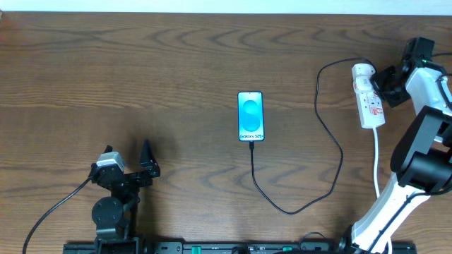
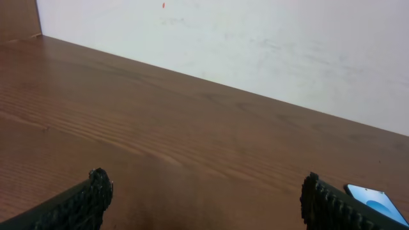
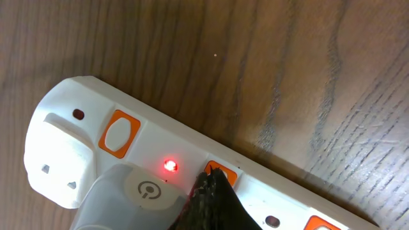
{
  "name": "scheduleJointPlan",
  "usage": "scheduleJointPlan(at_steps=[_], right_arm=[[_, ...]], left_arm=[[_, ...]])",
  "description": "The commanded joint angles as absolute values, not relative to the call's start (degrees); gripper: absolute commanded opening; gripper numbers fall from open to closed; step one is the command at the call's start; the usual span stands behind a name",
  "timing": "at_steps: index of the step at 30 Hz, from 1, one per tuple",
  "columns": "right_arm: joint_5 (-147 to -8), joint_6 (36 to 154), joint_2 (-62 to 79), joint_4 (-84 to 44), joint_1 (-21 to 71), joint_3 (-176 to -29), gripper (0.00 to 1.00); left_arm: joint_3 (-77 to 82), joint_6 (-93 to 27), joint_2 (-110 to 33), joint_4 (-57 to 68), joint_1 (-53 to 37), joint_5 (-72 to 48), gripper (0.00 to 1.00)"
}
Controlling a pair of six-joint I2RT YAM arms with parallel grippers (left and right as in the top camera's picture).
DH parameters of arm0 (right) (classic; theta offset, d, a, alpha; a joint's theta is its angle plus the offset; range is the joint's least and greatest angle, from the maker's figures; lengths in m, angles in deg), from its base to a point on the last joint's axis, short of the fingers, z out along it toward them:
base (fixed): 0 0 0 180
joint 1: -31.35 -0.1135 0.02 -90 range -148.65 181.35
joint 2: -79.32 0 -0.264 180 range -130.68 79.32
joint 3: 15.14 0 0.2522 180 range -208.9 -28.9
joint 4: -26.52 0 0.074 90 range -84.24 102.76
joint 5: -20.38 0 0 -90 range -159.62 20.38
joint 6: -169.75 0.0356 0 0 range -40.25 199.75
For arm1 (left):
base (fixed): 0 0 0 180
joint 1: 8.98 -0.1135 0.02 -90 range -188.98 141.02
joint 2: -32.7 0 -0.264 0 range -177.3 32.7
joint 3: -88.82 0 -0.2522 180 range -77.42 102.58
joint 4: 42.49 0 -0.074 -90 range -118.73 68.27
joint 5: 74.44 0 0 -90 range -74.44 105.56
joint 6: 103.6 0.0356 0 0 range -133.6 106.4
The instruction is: Plug charger to phone and switch on socket
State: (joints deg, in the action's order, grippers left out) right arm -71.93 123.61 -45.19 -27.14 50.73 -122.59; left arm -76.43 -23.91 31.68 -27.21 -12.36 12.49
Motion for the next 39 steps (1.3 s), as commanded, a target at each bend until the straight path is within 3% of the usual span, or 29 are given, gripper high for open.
scheduleJointPlan(at_steps=[1, 14, 18, 25, 31, 39], right_arm=[[-79.7, 122.3, -49.0, -26.7, 46.2, -122.7, 0.01], [-82.7, 116.2, -48.8, -30.6, 42.2, -122.7, 0.01], [-76.3, 115.6, -46.0, -36.6, 42.7, -122.8, 0.01], [-69.3, 106.5, -29.8, -40.8, 42.9, -122.8, 0.01], [-59.5, 105.8, -13.1, -43.8, 42.9, -122.8, 0.01], [-60.1, 98.5, 0.4, -48.4, 39.7, -122.8, 0.01]], left_arm=[[-77.1, -23.8, 31.7, -24.9, -12.6, 12.6, 0.96], [-77.1, -23.8, 31.7, -24.9, -12.6, 12.6, 0.96], [-77.1, -23.8, 31.7, -24.9, -12.6, 12.6, 0.96], [-77.1, -23.8, 31.7, -24.9, -12.6, 12.6, 0.96], [-77.1, -23.8, 31.7, -24.9, -12.6, 12.6, 0.96], [-77.1, -23.8, 31.7, -24.9, -12.6, 12.6, 0.96]])
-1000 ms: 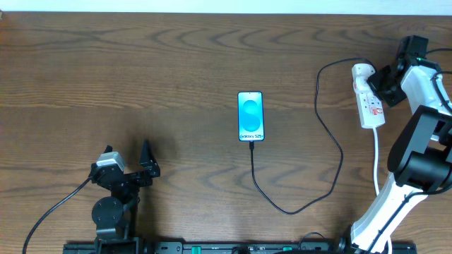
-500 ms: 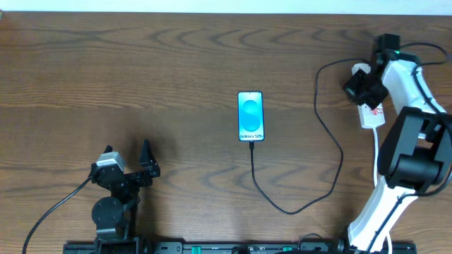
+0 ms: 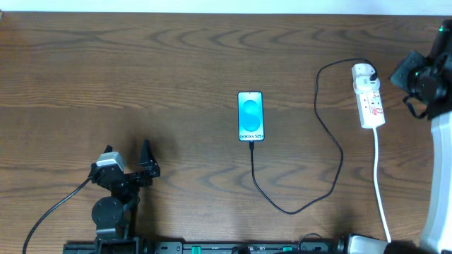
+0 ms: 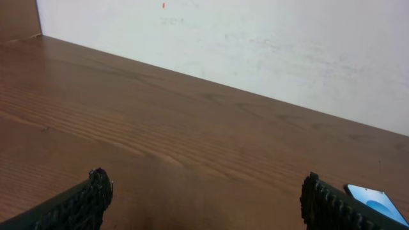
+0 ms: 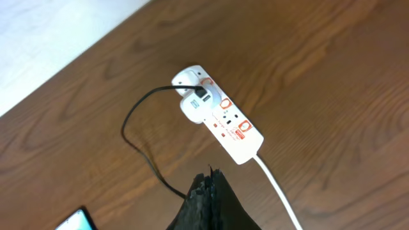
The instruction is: Plug charger to phone and switch on socket
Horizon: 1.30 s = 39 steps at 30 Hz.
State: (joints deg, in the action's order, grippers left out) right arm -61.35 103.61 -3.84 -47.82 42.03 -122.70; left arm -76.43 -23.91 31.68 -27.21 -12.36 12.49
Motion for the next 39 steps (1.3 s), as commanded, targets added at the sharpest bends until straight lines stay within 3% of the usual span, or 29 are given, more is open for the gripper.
scheduleJointPlan(at_steps=[1, 6, 8, 10, 11, 12, 29, 39], right_arm=[[-60.1, 97.3, 2.0, -48.7, 38.7, -122.8, 0.01], [-60.1, 95.7, 9.1, -49.7, 35.0, -122.8, 0.01], [-60.1, 95.8, 11.9, -50.0, 34.6, -122.8, 0.06], [-60.2, 95.8, 14.3, -50.6, 34.6, -122.8, 0.30], [-60.2, 95.8, 16.5, -51.8, 34.6, -122.8, 0.77], [-60.1, 95.8, 17.6, -52.5, 34.6, -122.8, 0.99], [-62.7, 95.4, 22.8, -68.5, 34.6, -122.5, 0.99], [-71.0, 95.3, 25.6, -64.1, 33.3, -113.7, 0.99]], left_arm=[[-77.1, -23.8, 31.7, -24.9, -12.6, 12.6, 0.96], [-77.1, -23.8, 31.7, -24.9, -12.6, 12.6, 0.96], [-77.1, -23.8, 31.7, -24.9, -12.6, 12.6, 0.96], [-77.1, -23.8, 31.7, -24.9, -12.6, 12.6, 0.96], [-77.1, -23.8, 31.7, -24.9, -12.6, 12.6, 0.96], [-77.1, -23.8, 31.7, -24.9, -12.6, 12.6, 0.96], [-77.1, -23.8, 31.7, -24.9, -12.6, 12.6, 0.96], [-77.1, -23.8, 31.7, -24.9, -12.6, 12.6, 0.96]])
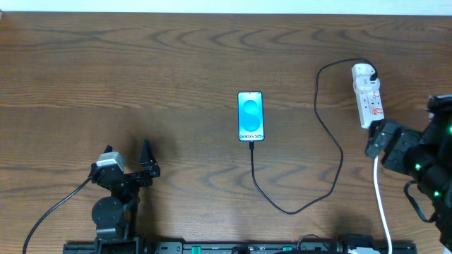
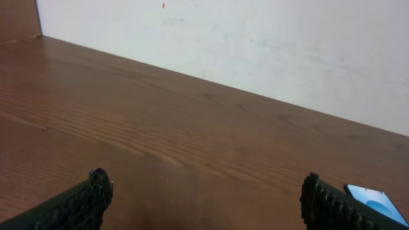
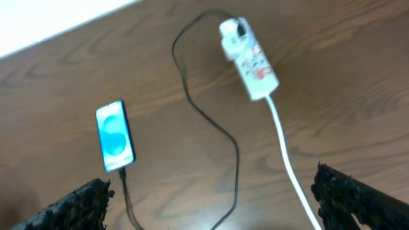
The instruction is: Plug charger to phone and switch on socket
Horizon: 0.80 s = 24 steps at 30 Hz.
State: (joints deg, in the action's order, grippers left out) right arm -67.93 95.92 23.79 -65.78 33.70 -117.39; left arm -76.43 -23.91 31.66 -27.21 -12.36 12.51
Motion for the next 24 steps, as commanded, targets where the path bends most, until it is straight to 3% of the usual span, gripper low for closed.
scheduleJointPlan(at_steps=[1, 10, 24], right_arm=[[-71.3, 95.3, 26.9, -62.9, 33.3, -111.5, 0.99], [-74.9, 94.8, 43.4, -48.9, 33.3, -90.6, 0.99], [-78.2, 86.2, 62.4, -39.9, 33.3, -76.8, 0.99]], left_arm=[[-77.1, -23.8, 31.7, -24.9, -12.6, 12.6, 0.96], [-77.1, -23.8, 31.7, -24.9, -12.6, 12.6, 0.96], [-77.1, -23.8, 31.7, -24.9, -12.6, 12.6, 0.96]])
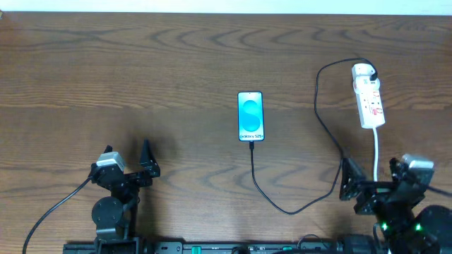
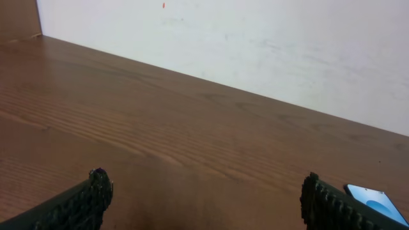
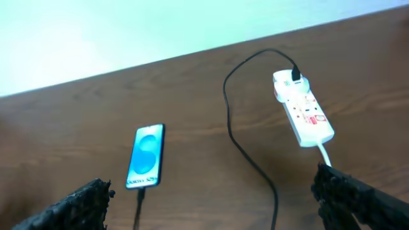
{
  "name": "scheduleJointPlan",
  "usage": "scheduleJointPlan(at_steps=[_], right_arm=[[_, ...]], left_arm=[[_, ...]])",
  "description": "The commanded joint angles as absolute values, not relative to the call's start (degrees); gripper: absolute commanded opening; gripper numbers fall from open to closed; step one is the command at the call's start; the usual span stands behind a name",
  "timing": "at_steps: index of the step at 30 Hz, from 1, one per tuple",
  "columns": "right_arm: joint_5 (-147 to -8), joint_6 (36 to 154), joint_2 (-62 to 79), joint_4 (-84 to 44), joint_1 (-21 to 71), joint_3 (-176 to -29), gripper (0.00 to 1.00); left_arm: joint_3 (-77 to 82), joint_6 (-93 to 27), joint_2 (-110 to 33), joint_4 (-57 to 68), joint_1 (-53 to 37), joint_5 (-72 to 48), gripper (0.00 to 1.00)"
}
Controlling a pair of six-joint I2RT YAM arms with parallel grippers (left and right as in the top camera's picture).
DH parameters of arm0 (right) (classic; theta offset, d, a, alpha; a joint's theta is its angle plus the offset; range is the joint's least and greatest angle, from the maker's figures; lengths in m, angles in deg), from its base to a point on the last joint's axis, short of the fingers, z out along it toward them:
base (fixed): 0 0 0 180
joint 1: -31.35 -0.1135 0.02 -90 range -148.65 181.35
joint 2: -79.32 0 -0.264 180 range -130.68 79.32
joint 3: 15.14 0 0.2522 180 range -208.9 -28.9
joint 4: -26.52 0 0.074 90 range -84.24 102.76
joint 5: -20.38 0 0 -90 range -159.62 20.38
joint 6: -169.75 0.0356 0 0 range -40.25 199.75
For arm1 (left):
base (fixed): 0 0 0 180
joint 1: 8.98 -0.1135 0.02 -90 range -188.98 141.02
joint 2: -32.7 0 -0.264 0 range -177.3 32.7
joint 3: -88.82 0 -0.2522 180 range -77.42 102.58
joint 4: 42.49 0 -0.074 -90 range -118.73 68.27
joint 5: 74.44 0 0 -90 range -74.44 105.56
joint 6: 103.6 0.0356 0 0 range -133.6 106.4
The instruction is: Plug charger to phone and switch on socket
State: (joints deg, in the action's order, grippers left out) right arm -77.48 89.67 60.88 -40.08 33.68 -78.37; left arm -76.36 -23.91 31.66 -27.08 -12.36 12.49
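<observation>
A phone (image 1: 251,116) with a lit blue screen lies at the table's middle, also seen as the phone (image 3: 147,155). A black charger cable (image 1: 327,134) runs from its near end to the white power strip (image 1: 368,104) at the far right, where the cable's plug sits in the strip's far end (image 3: 295,78). My right gripper (image 1: 373,182) rests open at the near right edge, well short of the strip. My left gripper (image 1: 127,164) rests open at the near left, holding nothing; its right fingertip (image 2: 326,201) just hides part of the phone.
The power strip's white lead (image 1: 376,152) runs from the strip toward the near edge, close by my right gripper. A pale wall (image 2: 255,45) stands behind the table's far edge.
My right gripper has drawn back from beside the strip's near end to the near right edge of the table. Its jaws stay open. The left arm has not moved.
My right gripper was shut with its tip on the strip's orange switch, a red light lit beside it. Then it hung shut above and to the right of the strip. Later it was open nearer the front, and now it rests open at the near edge.
</observation>
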Motion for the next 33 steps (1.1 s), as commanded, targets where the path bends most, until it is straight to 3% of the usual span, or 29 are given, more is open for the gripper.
scheduleJointPlan(at_steps=[1, 17, 33], right_arm=[[-78.2, 85.6, 63.1, -39.9, 33.3, -76.1, 0.99], [-78.2, 82.2, 66.3, -39.5, 33.3, -68.4, 0.99], [-78.2, 78.6, 66.3, -27.8, 33.3, -54.9, 0.99]], left_arm=[[-77.1, -23.8, 31.7, -24.9, -12.6, 12.6, 0.96], [-77.1, -23.8, 31.7, -24.9, -12.6, 12.6, 0.96], [-77.1, -23.8, 31.7, -24.9, -12.6, 12.6, 0.96]])
